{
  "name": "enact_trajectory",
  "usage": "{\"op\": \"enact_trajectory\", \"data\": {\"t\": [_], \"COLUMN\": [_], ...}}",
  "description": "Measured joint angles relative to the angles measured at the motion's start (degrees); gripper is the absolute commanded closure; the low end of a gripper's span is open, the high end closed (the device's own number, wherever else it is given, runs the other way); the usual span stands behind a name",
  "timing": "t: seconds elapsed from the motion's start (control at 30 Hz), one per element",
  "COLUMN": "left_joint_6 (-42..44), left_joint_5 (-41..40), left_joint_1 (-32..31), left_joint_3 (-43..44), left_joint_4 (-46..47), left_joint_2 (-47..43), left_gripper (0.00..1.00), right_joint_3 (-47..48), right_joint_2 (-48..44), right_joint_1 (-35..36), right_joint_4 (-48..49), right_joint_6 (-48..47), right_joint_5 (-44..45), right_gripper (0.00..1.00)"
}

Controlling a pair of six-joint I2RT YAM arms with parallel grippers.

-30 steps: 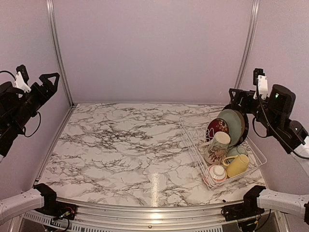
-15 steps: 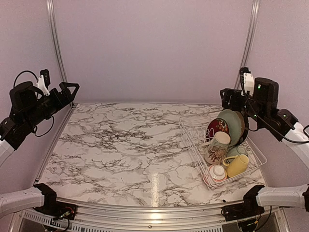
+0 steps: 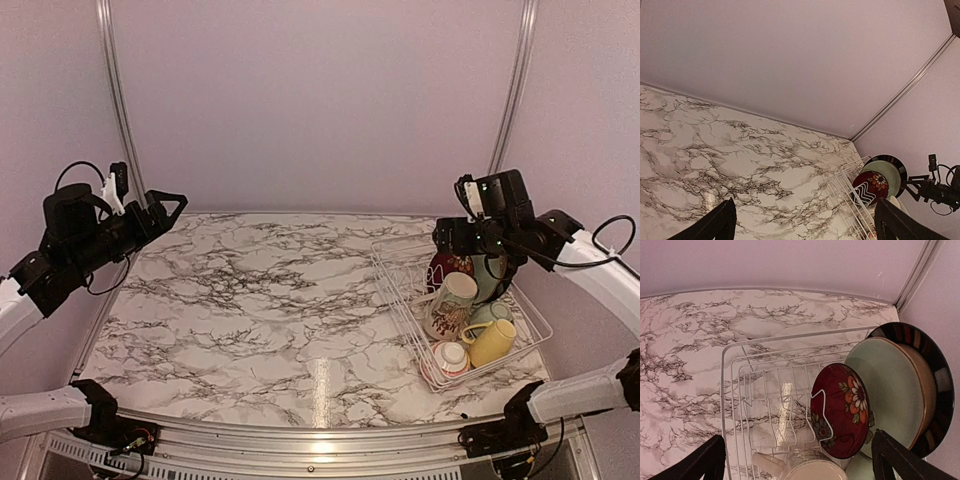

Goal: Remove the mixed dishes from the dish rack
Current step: Grab the cup from the dish rack.

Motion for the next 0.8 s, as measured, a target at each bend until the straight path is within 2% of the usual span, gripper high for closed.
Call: {"op": "enact_trajectory", "data": {"t": [0.17,0.33,0.5,0.67,0.8], "left_joint_6": [-0.81,-0.9,-0.83,-0.74,-0.74], "left_joint_5": [0.0,-0.17,-0.85,-2.38,-2.95], "left_joint_1": [-2.29,-4.26,-5.73,-6.56,-6.82], "left_joint_3": [-0.57,-0.72,-0.72,-0.72,-0.72], "left_joint_4": [1.01,2.19,2.47,2.49,2.49], "left_joint_2": [1.38,3.17,4.72,4.9,5.07], "left_gripper": [0.01,0.01,0.01,0.01,0.01], "right_joint_3": [-1.73,-6.12,-6.58,-7.89,-8.92], "right_joint_2": [3.48,4.11,4.09,5.01,5.81], "right_joint_1": [-0.63,-4.24,-4.81,-4.81,-4.81], "right_joint_4": [-7.45,-10.62,-11.1,-10.97,-10.75], "right_joint_6": [5.55,8.5,9.33,9.6,10.19], "right_joint_5": [-1.11,-4.83,-8.76,-8.92,-8.5], "right_gripper": [0.02,0.02,0.01,0.1,0.21]}}
